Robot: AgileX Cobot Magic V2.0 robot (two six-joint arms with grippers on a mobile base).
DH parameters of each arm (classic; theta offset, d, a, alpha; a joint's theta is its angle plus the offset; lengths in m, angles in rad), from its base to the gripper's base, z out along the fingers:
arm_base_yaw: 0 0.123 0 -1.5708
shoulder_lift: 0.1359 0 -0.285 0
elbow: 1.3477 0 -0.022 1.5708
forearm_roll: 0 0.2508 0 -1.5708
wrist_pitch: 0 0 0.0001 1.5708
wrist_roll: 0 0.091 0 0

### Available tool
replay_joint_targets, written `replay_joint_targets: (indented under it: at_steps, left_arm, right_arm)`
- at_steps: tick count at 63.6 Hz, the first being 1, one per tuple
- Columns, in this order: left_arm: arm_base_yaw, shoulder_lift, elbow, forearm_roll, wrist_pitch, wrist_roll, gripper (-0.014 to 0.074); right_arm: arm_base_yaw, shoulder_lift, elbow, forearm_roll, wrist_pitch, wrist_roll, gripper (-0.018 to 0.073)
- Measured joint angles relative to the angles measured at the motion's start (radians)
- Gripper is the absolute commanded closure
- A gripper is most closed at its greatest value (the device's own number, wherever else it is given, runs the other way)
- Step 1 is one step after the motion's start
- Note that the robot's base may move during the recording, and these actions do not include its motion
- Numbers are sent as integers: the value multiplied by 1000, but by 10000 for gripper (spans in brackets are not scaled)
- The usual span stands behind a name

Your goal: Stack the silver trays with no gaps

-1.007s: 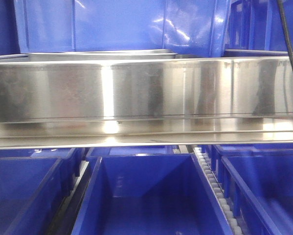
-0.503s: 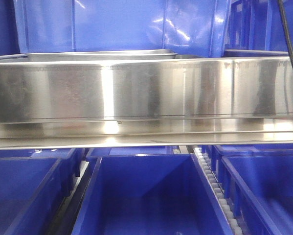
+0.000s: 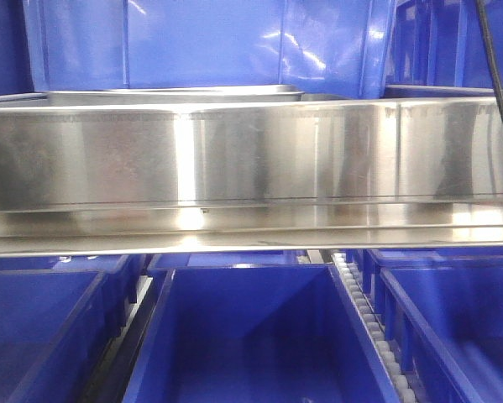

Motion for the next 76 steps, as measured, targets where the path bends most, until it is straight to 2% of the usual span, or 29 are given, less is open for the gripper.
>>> replay_joint_targets:
  at_steps: [27,76]
  left_arm:
    - [27,0,0,-6,-4,0,592]
    - [27,0,0,-6,-4,0,592]
  right_arm:
    - [0,0,0,0,0,0,637]
    - [0,0,0,0,0,0,637]
